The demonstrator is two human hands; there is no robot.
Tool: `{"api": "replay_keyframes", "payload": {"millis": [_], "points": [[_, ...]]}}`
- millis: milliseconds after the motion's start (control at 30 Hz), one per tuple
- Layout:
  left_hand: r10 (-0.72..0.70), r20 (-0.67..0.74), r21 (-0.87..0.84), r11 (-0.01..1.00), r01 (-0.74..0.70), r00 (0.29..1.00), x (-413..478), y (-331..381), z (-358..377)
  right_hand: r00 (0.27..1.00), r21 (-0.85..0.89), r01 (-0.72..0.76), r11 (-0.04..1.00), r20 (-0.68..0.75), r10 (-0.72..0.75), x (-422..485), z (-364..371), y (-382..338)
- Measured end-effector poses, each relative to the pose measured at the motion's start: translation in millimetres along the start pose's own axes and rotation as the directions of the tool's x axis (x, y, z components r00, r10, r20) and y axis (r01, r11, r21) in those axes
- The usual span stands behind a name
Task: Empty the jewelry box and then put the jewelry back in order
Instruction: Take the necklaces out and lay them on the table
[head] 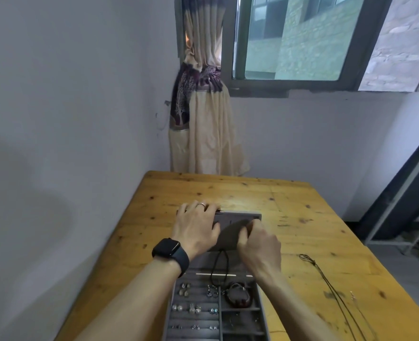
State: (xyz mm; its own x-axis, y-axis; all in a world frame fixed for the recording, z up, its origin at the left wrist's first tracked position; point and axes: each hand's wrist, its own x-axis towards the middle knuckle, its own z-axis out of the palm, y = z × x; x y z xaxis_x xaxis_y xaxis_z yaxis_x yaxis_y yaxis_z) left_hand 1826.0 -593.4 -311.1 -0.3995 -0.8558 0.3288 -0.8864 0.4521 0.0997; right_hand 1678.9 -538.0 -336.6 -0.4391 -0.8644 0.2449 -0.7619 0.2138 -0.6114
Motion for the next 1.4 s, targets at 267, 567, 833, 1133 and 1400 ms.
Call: {"api": "replay_keyframes", "payload": {"millis": [267,567,833,1133,1400], "points": [[0.034,-0.029,0.051,0.998,-0.032,0.999,-4.6,1.6,-2.1,0.961,0.446,-0.275,0.852,0.158,0.228,8.6,-22.6,-4.8],[0.019,-0.029,0.031,0.999,-0.018,0.999,-5.3,9.3,-4.2,0.596,0.65,-0.749,-0.128,0.745,0.3,20.7,-40.6,-23.0],[0.011,-0.049,0.051,0.999,-0.009,0.999,-4.6,11.8,-4.0,0.637,0.67,-0.737,-0.084,0.731,0.243,19.7,-35.8,-18.3],[0.04,-0.066,-0.029,0.999,-0.042,0.997,-5.3,10.6,-3.6,0.855,0.667,-0.518,0.535,0.427,0.295,11.6,-37.7,1.4],[-0.049,-0.049,-0.114,0.992,0.044,0.998,-1.4,16.3,-11.3,0.782,0.695,-0.624,0.358,0.547,0.3,-5.8,-25.2,9.6]]}}
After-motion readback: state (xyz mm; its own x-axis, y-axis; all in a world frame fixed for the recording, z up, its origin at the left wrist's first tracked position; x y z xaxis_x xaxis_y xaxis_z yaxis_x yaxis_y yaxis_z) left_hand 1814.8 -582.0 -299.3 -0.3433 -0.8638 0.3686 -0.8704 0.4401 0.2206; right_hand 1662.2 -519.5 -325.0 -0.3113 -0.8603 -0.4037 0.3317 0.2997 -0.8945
